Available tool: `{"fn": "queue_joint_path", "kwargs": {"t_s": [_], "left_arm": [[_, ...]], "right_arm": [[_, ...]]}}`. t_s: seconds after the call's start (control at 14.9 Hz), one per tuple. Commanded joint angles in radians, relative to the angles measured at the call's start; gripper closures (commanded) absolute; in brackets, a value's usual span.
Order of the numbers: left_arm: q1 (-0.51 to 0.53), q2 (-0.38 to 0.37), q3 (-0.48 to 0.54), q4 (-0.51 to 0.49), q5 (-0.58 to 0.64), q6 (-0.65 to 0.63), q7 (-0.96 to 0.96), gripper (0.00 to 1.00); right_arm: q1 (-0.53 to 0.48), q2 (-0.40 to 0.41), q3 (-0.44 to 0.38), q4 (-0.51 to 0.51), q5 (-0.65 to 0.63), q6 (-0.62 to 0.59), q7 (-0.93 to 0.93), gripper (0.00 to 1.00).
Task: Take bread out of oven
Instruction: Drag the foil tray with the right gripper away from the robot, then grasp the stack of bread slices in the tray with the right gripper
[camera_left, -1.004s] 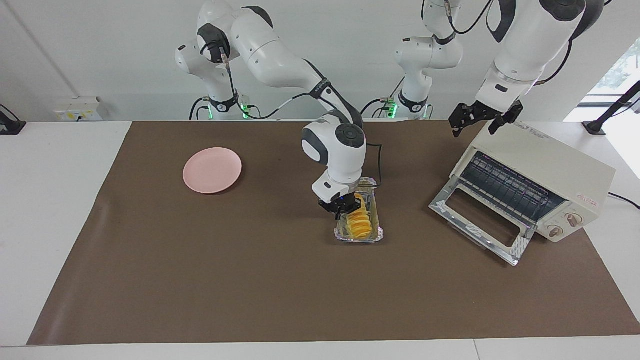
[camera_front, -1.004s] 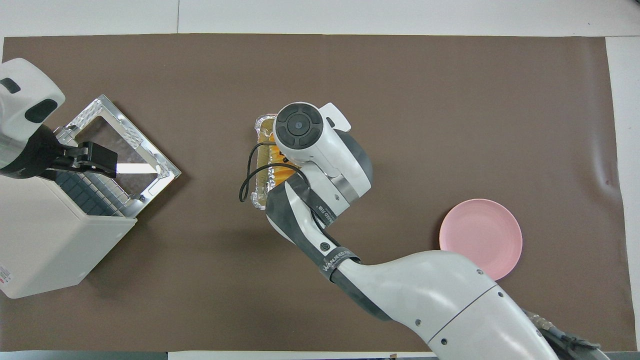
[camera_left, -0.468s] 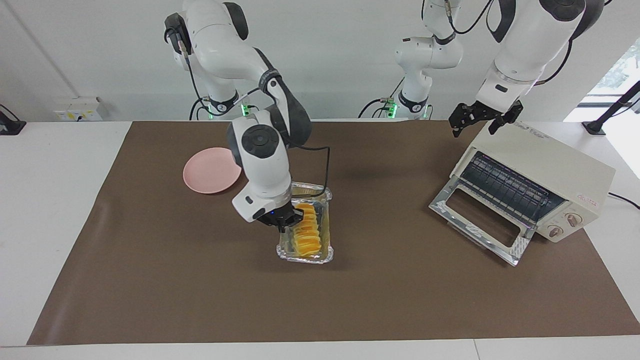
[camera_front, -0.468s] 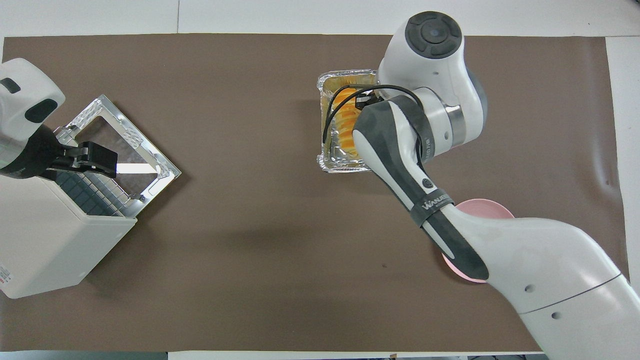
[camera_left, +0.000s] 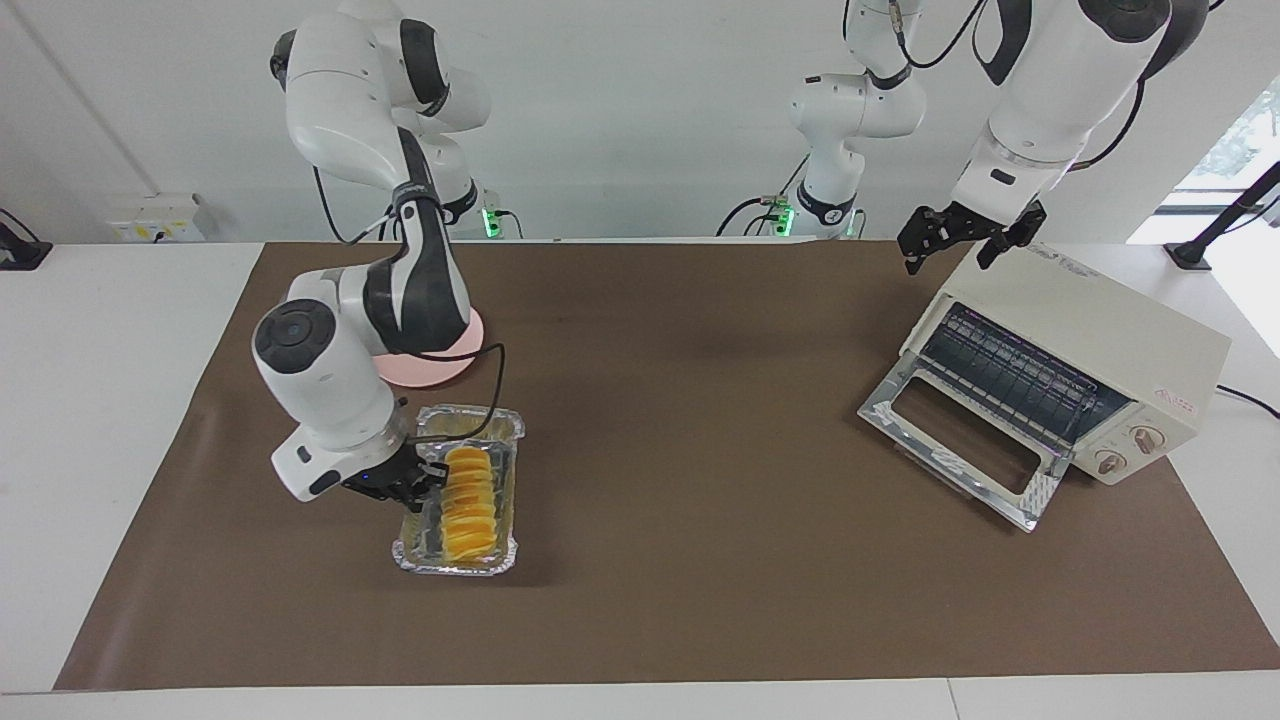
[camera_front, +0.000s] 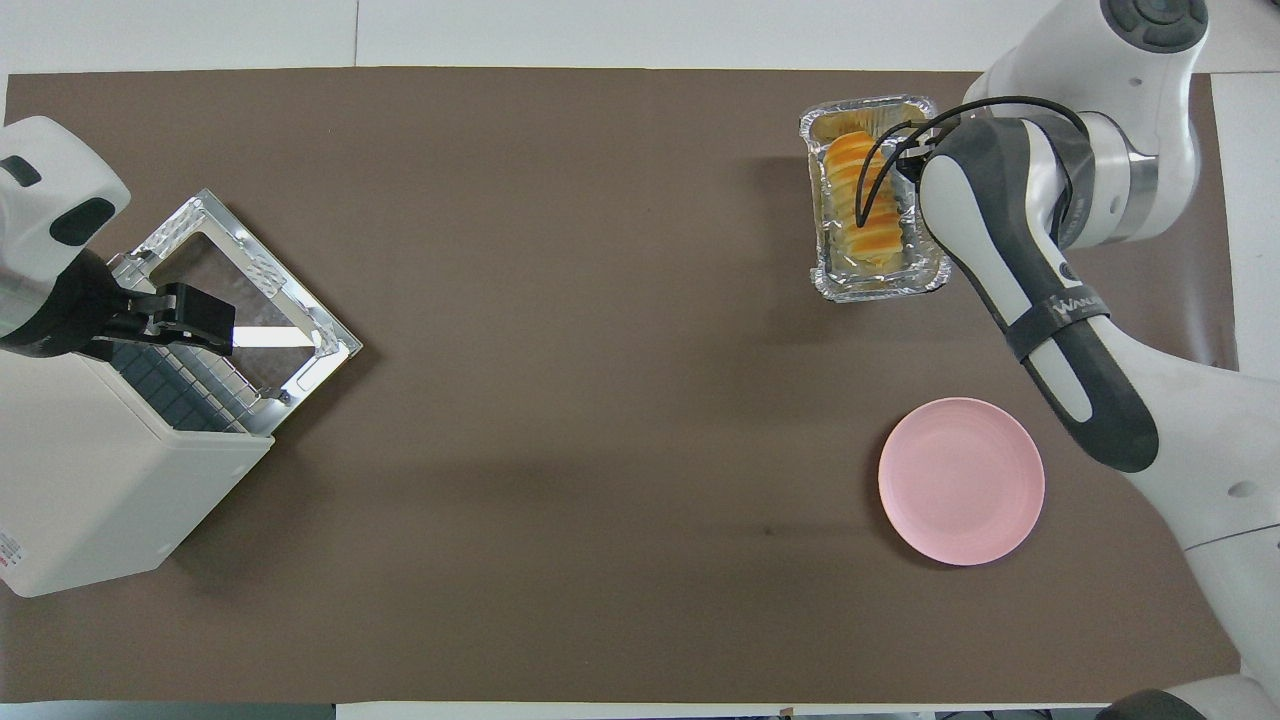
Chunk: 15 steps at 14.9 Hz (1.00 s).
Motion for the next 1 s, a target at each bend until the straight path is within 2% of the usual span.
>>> {"fn": "queue_joint_path", "kwargs": {"t_s": [0.0, 0.27, 0.47, 0.54, 0.6, 0.67, 0.94], "left_arm": [[0.008, -0.019, 0.000, -0.017, -0.018, 0.009, 0.009, 0.00], [0.008, -0.019, -0.001, -0.017, -0.018, 0.009, 0.009, 0.00], [0.008, -0.019, 0.000, -0.017, -0.018, 0.009, 0.009, 0.00], [0.008, -0.020, 0.000, -0.017, -0.018, 0.009, 0.009, 0.00], [0.008, -0.020, -0.001, -0.017, -0.018, 0.009, 0.009, 0.00], [0.008, -0.020, 0.000, -0.017, -0.018, 0.009, 0.009, 0.00], [0.008, -0.020, 0.000, -0.017, -0.018, 0.009, 0.009, 0.00]], "right_arm": [[-0.056, 0.002, 0.016, -0.066, 0.020, 0.069, -0.081, 1.00], [-0.096, 0.000, 0.015, -0.166, 0.020, 0.193, -0.171, 1.00], [-0.095, -0.003, 0.013, -0.181, 0.019, 0.207, -0.171, 1.00], [-0.095, -0.005, 0.013, -0.184, 0.017, 0.206, -0.171, 0.88], [-0.095, -0.006, 0.013, -0.185, 0.017, 0.203, -0.171, 0.40], [-0.095, -0.006, 0.013, -0.185, 0.017, 0.198, -0.171, 0.00], [-0.090, -0.026, 0.010, -0.165, 0.001, 0.114, -0.169, 0.00]]}}
